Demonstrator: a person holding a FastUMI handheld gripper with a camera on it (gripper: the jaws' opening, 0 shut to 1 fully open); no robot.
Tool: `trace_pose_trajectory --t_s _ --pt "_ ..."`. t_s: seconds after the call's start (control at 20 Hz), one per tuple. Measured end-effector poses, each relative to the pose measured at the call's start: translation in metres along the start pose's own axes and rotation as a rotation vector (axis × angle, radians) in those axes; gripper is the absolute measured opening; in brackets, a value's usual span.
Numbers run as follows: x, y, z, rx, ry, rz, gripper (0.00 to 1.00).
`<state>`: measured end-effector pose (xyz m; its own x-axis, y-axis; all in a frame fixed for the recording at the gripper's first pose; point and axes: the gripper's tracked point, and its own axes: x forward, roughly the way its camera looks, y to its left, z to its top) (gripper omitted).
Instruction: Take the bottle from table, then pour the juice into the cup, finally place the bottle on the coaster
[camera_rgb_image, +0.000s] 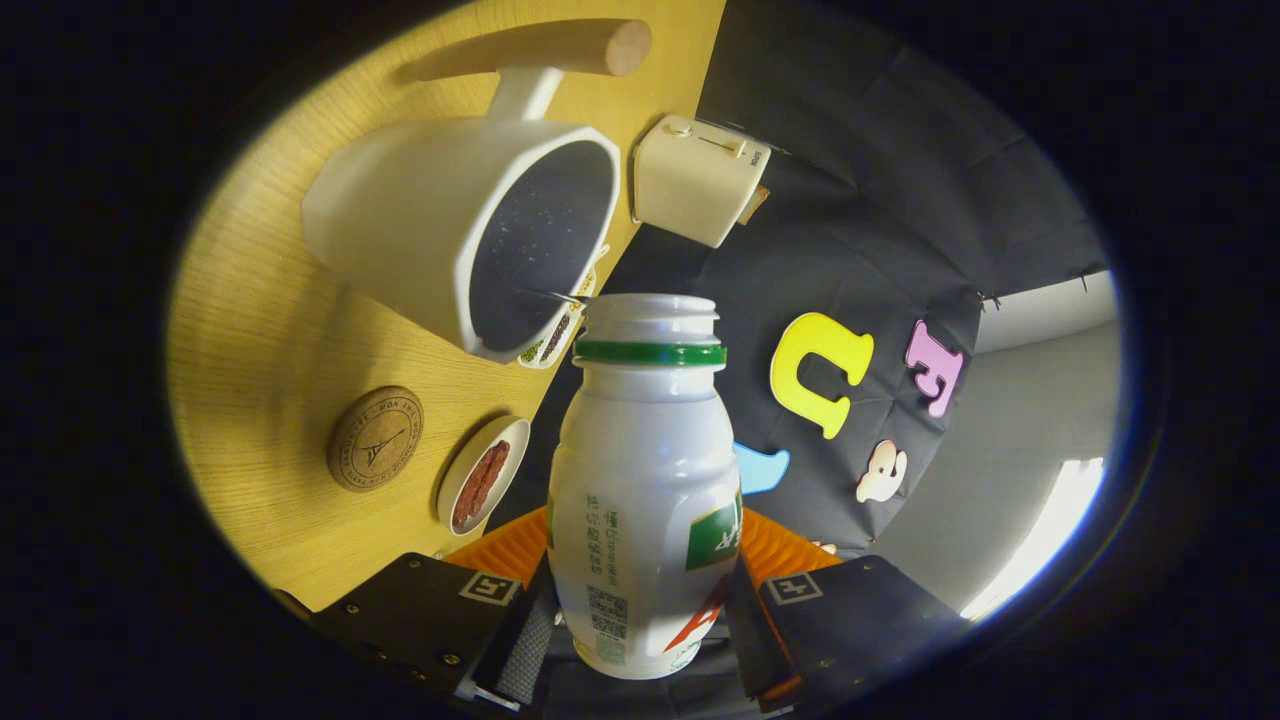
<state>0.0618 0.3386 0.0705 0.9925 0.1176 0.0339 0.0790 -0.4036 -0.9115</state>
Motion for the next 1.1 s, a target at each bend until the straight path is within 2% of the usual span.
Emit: trace_pose_trajectory --t_s 0.55,1.1 --pt "-0.001 -0.004 0.006 -0.019 0.002 -0.012 0.74" --pt "0.0 0.006 0.012 0.036 -0.015 0.024 0.74"
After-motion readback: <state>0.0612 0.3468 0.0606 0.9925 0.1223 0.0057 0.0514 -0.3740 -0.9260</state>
